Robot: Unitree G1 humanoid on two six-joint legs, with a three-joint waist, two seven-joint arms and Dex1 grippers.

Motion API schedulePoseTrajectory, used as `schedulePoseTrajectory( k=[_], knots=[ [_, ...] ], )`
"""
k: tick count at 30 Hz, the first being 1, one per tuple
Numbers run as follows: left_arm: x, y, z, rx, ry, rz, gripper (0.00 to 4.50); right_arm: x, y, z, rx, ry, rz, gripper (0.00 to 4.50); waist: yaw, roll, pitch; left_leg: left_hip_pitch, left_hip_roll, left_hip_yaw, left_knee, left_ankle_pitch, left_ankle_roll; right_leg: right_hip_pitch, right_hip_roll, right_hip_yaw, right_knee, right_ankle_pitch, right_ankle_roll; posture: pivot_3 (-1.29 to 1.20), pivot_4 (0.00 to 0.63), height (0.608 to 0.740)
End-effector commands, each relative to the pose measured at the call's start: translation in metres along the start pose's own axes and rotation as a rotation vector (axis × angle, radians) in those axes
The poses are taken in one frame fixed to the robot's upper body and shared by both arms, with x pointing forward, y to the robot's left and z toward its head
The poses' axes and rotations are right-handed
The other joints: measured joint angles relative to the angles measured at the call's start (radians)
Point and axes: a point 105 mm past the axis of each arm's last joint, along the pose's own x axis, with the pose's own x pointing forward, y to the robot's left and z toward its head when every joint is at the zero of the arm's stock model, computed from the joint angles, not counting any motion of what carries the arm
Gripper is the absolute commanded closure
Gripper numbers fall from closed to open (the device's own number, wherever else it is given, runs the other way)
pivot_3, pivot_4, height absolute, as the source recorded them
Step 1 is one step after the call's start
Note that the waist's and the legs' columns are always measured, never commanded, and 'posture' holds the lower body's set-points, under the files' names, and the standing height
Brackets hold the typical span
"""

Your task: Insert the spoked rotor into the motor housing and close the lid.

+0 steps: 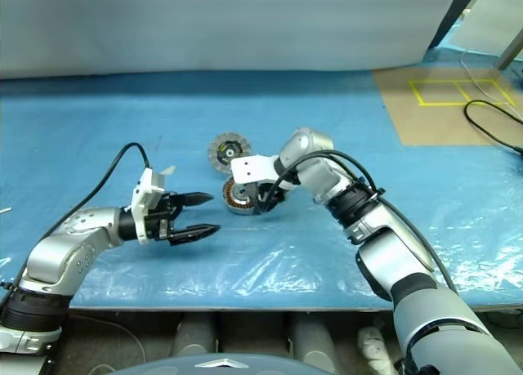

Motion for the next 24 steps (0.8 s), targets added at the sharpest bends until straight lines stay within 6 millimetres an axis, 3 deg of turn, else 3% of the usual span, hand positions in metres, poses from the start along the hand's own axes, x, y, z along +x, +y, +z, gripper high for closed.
schedulePoseTrajectory(
  k=[1,4,10,24],
  knots=[
    [0.0,-0.003,0.006,0.02,-0.013,-0.02,0.0,-0.013,-0.003,0.021,-0.069,-0.044,-0.017,1.74,0.0,0.0,0.0,0.0,0.0,0.0,0.0,0.0,0.0,0.0,0.0,0.0,0.0,0.0,0.0,0.0,0.15,0.74],
    [0.001,-0.003,0.006,0.02,-0.016,-0.022,0.0,-0.01,-0.007,0.02,-0.1,-0.034,-0.041,1.55,0.0,0.0,0.0,0.0,0.0,0.0,0.0,0.0,0.0,0.0,0.0,0.0,0.0,0.0,0.0,0.0,0.15,0.74],
    [0.001,-0.004,0.006,0.021,-0.015,-0.027,0.0,-0.003,-0.014,0.0,-0.073,0.02,-0.042,0.04,0.0,0.0,0.0,0.0,0.0,0.0,0.0,0.0,0.0,0.0,0.0,0.0,0.0,0.0,0.0,0.0,0.15,0.74],
    [0.0,-0.006,0.004,0.016,-0.008,-0.018,0.0,0.002,-0.003,0.006,-0.147,0.003,0.0,0.04,0.0,0.0,0.0,0.0,0.0,0.0,0.0,0.0,0.0,0.0,0.0,0.0,0.0,0.0,0.0,0.0,0.15,0.74]
  ],
)
